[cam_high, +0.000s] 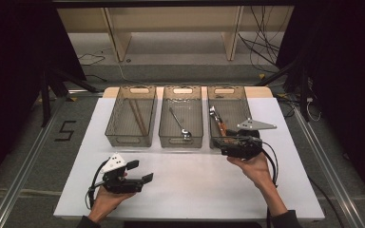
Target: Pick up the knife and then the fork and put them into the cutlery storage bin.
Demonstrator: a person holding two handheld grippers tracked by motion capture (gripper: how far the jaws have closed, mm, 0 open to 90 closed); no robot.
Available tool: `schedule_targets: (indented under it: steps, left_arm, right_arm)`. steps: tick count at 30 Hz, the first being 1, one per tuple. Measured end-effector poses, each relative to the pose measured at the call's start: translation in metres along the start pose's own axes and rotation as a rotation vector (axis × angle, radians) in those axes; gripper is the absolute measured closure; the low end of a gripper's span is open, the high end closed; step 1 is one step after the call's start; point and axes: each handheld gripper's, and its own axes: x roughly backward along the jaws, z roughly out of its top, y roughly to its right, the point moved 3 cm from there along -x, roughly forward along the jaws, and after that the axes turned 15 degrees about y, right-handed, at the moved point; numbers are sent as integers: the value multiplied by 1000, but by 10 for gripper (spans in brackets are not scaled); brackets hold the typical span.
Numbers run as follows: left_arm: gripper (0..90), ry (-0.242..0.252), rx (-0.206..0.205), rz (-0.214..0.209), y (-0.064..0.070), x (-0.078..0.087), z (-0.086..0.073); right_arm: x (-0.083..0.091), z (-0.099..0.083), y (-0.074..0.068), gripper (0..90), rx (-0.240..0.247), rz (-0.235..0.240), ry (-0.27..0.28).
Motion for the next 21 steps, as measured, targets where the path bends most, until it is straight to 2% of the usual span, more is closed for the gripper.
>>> schedule_targets:
  steps: [8, 15, 21]
  left_arm:
    - [192, -6, 0, -2, 0, -1, -1]
    - [192, -6, 3, -4, 1, 0, -1]
    - [192, -7, 4, -11, 1, 1, -1]
  right_arm:
    - [19, -19, -12, 317, 6, 35, 45]
    - [31, -26, -24, 289, 27, 84, 77]
    - [42, -42, -26, 280, 39, 93, 99]
